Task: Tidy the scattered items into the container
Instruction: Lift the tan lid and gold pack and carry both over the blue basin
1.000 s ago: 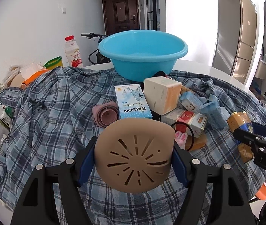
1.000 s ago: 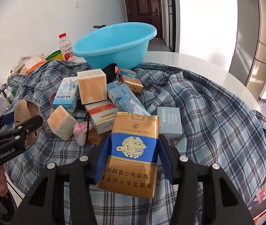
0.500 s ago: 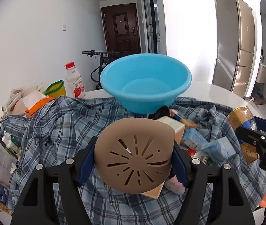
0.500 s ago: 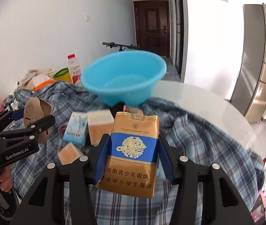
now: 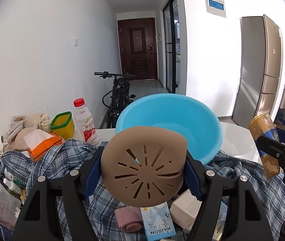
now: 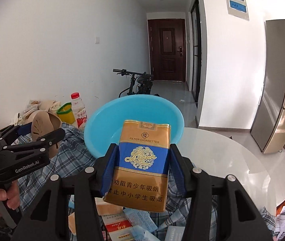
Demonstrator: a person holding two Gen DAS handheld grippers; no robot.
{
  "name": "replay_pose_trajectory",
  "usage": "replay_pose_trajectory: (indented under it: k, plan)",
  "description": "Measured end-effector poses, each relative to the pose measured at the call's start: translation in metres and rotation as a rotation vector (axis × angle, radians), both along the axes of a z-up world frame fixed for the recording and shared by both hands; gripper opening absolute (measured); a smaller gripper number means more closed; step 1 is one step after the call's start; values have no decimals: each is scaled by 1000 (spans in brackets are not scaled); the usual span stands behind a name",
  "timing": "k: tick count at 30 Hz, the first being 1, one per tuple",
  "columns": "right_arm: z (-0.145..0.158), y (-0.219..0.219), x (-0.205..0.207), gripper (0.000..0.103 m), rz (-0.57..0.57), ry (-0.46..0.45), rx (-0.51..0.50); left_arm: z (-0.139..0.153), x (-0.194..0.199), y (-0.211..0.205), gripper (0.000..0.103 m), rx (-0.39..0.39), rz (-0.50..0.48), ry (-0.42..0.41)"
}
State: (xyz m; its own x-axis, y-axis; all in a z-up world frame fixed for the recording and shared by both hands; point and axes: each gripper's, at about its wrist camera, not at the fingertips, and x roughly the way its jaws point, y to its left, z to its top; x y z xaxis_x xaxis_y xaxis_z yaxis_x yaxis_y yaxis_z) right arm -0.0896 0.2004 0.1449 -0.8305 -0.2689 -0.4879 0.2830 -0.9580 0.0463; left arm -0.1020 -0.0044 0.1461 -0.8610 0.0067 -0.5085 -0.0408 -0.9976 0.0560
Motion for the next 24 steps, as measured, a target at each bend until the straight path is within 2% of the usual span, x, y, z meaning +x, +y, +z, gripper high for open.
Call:
replay_pose_trajectory:
  k: [11,17,20,24]
  plan:
    - [9,-6,-35,50,0,8,13,11,-49,4,75,-3,-19,-3]
    - [12,-14,-71,50,1,-8,37,17,-91,8,75,-51,22,20]
    - [8,-20,-99,50,25,-60,35,10,-126,9,75,-61,24,-21]
    - [-1,-16,-145,50,62,-183,-32,0,-179,10,75,-19,-19,-137]
